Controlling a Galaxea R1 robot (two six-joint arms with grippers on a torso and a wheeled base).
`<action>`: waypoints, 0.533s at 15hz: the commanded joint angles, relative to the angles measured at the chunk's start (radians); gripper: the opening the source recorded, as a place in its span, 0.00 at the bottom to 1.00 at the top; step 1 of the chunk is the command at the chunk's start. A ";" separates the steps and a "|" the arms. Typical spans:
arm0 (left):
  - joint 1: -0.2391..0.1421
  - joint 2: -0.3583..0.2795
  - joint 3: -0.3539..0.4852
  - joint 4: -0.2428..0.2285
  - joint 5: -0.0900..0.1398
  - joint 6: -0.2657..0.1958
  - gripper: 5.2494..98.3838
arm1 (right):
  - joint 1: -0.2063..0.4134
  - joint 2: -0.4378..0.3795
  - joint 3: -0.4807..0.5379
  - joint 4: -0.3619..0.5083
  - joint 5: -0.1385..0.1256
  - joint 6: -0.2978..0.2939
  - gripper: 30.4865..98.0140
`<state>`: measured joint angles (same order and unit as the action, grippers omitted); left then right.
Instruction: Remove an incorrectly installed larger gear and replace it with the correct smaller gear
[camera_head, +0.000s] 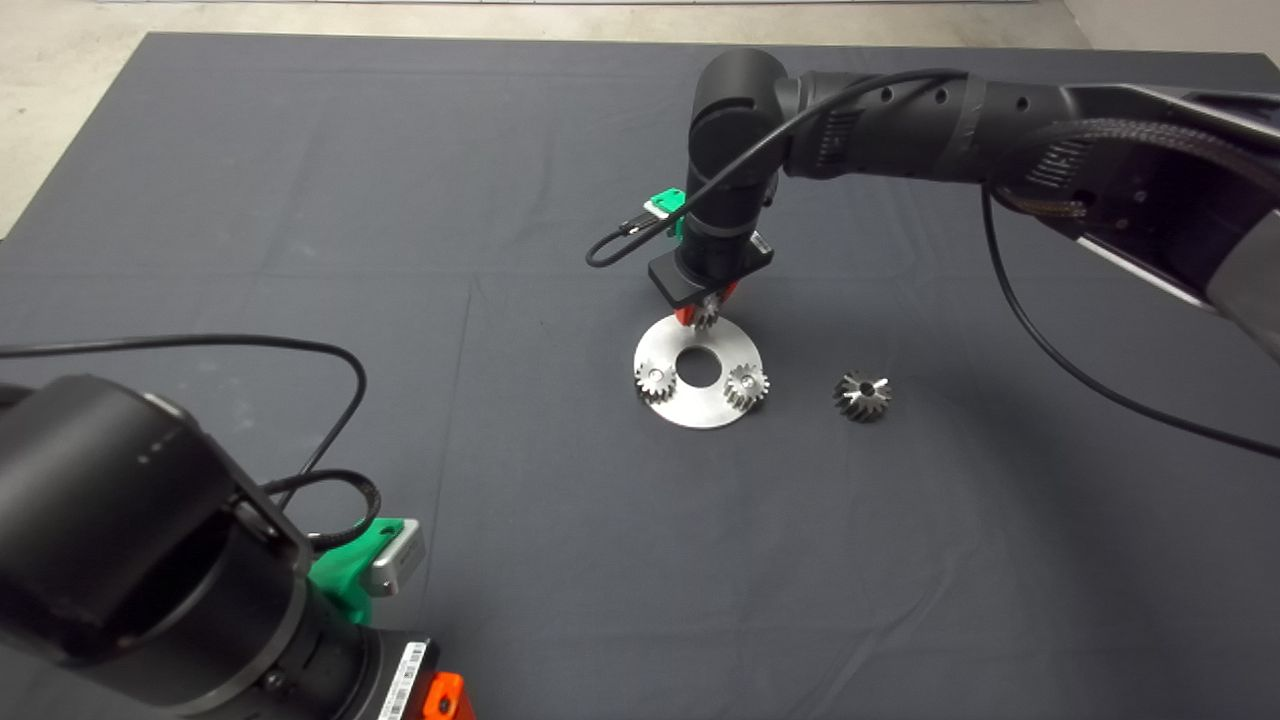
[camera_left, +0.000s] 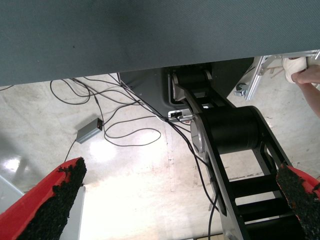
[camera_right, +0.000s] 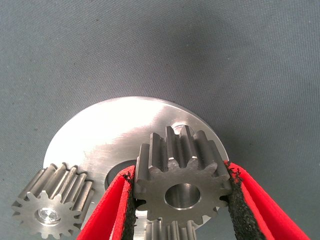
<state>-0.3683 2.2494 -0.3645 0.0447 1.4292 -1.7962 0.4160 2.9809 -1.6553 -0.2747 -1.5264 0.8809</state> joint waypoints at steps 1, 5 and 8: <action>-0.005 -0.001 0.012 -0.019 -0.001 -0.008 1.00 | 0.026 -0.004 -0.003 -0.032 -0.046 0.012 0.16; -0.005 -0.001 0.012 -0.019 -0.001 -0.008 1.00 | 0.030 -0.006 -0.003 -0.050 -0.051 0.014 0.16; -0.005 -0.001 0.012 -0.019 -0.001 -0.009 1.00 | 0.030 -0.006 -0.003 -0.055 -0.058 0.015 0.16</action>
<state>-0.3683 2.2494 -0.3645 0.0449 1.4296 -1.7962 0.4160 2.9783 -1.6556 -0.2809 -1.5230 0.8882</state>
